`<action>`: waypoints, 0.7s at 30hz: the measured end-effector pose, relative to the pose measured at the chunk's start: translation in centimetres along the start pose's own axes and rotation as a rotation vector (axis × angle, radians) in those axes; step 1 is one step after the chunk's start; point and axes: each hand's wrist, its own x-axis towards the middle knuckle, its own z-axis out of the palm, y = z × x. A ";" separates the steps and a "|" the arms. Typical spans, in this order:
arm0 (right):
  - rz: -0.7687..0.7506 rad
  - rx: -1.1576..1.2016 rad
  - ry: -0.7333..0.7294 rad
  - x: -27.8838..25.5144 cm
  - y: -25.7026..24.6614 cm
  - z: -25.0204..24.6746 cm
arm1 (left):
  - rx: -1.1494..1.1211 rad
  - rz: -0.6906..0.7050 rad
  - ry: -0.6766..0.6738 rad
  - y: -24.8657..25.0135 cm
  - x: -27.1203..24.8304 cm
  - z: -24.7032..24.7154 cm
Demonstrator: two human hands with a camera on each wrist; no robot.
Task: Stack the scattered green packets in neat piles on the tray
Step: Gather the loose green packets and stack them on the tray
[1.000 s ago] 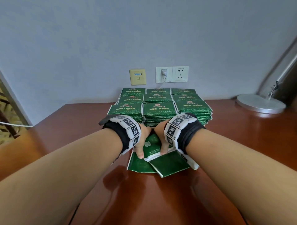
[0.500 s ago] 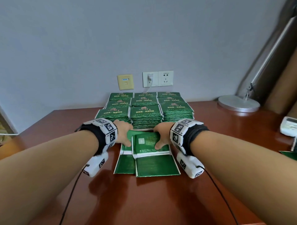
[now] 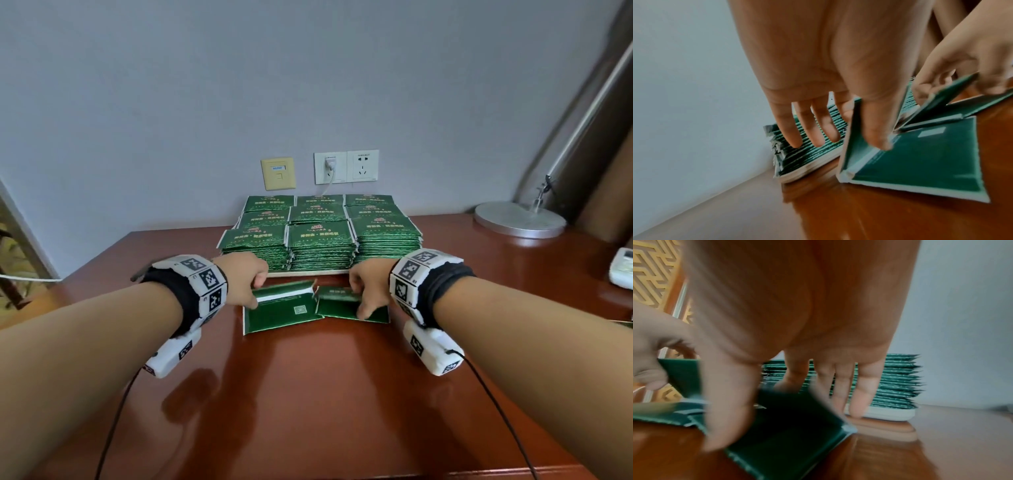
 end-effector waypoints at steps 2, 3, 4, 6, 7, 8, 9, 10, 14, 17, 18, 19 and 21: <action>-0.009 -0.040 -0.048 -0.1 -0.4 0.6 | -0.067 0.039 -0.065 0.3 -0.5 0.5; -0.008 -0.037 -0.022 -0.1 -0.5 0.8 | -0.094 0.040 -0.090 0.6 -0.7 0.7; -0.004 -0.035 0.017 0.1 -0.6 1.0 | -0.116 0.032 -0.105 0.8 -0.7 0.9; 0.017 -0.040 0.070 0.4 -0.8 1.2 | -0.137 0.015 -0.116 1.4 -0.6 1.4; 0.026 -0.047 0.071 0.6 -0.9 1.2 | -0.131 0.011 -0.125 1.7 -0.5 1.7; 0.035 -0.057 0.053 0.6 -1.1 1.2 | -0.125 0.010 -0.136 2.0 -0.4 1.9; 0.038 -0.069 0.032 0.8 -1.3 1.2 | -0.126 0.004 -0.151 2.2 -0.3 2.1; 0.041 -0.083 0.008 0.7 -1.5 1.1 | -0.128 -0.001 -0.165 2.5 -0.2 2.2; 0.059 -0.058 -0.048 0.4 -2.0 0.7 | -0.109 -0.035 -0.230 2.8 -0.1 2.1; 0.064 -0.029 -0.044 0.2 -2.2 1.1 | -0.153 -0.061 -0.250 2.8 -0.4 2.2; 0.067 -0.008 -0.038 0.1 -2.2 1.2 | -0.175 -0.065 -0.256 2.8 -0.5 2.4; 0.068 0.015 -0.035 0.1 -2.2 1.3 | -0.195 -0.067 -0.263 2.7 -0.6 2.5; 0.069 0.034 -0.051 -0.2 -2.0 1.3 | -0.219 -0.064 -0.279 2.6 -0.7 2.7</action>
